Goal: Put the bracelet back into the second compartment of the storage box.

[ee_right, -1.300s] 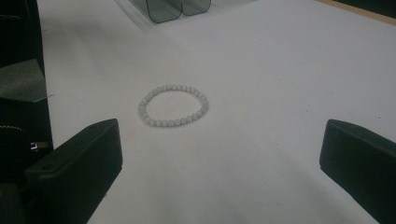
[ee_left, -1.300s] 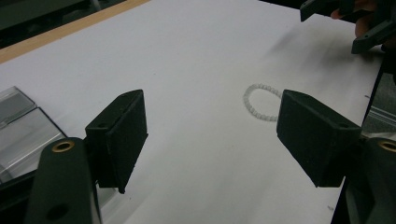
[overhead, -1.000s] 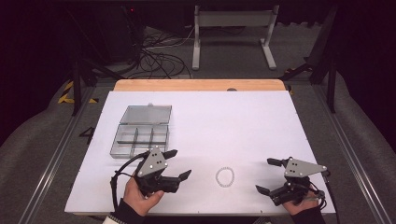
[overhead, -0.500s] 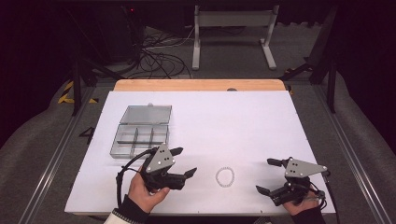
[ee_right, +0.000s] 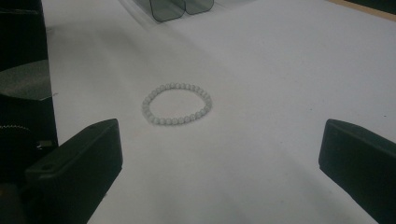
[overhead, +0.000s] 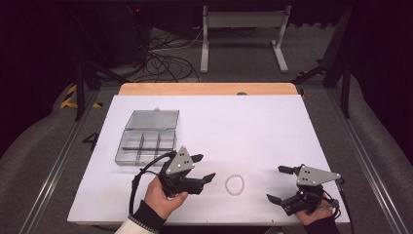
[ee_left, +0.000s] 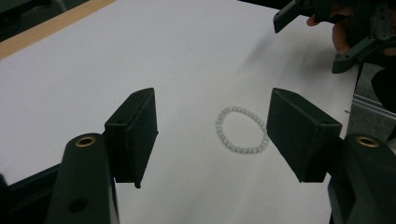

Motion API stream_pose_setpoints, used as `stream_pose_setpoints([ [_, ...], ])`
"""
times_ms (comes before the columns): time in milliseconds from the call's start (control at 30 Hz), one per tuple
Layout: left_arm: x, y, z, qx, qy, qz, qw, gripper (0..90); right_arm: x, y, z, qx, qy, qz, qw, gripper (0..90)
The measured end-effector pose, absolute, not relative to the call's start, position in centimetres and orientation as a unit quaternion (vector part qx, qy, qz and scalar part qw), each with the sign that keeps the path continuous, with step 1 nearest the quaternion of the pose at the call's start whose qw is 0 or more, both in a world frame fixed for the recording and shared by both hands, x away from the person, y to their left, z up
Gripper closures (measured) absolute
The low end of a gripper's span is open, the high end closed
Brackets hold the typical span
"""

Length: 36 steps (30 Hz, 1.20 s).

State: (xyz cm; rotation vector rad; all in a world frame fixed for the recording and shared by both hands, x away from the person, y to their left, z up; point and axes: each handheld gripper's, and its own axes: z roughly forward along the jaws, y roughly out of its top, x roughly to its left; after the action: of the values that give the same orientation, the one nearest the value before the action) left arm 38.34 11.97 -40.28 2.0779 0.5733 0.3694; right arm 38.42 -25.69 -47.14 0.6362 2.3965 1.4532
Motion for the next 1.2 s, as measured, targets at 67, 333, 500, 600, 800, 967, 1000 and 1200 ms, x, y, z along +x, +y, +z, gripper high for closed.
stream_pose_setpoints([
  [67, 38.4, 11.5, -40.4, 0.844, 0.229, 0.152, 0.46, 34.7, 38.4, -25.7, -47.1, 0.219, 0.827, 0.501, 0.133, 0.0],
  [333, 39.1, 10.2, -40.9, 0.848, 0.224, 0.138, 0.461, 35.5, 38.4, -25.7, -47.2, 0.219, 0.827, 0.501, 0.134, 0.0],
  [500, 39.7, 9.6, -41.3, 0.84, 0.242, 0.099, 0.476, 36.3, 38.4, -25.7, -47.2, 0.219, 0.826, 0.502, 0.133, 0.1],
  [600, 39.8, 9.2, -41.5, 0.841, 0.241, 0.103, 0.474, 37.8, 38.4, -25.7, -47.2, 0.218, 0.827, 0.501, 0.133, 0.1],
  [800, 40.2, 8.1, -42.3, 0.849, 0.233, 0.111, 0.462, 39.6, 38.4, -25.7, -47.2, 0.218, 0.827, 0.501, 0.134, 0.1],
  [967, 40.5, 7.2, -42.9, 0.853, 0.236, 0.108, 0.454, 39.7, 38.4, -25.7, -47.2, 0.218, 0.827, 0.501, 0.134, 0.2],
  [1000, 40.6, 7.0, -43.1, 0.853, 0.236, 0.108, 0.453, 40.0, 38.4, -25.7, -47.2, 0.218, 0.827, 0.5, 0.134, 0.1],
  [1200, 41.3, 6.0, -43.8, 0.861, 0.242, 0.094, 0.437, 41.3, 38.5, -25.7, -47.2, 0.218, 0.827, 0.5, 0.133, 0.2],
])
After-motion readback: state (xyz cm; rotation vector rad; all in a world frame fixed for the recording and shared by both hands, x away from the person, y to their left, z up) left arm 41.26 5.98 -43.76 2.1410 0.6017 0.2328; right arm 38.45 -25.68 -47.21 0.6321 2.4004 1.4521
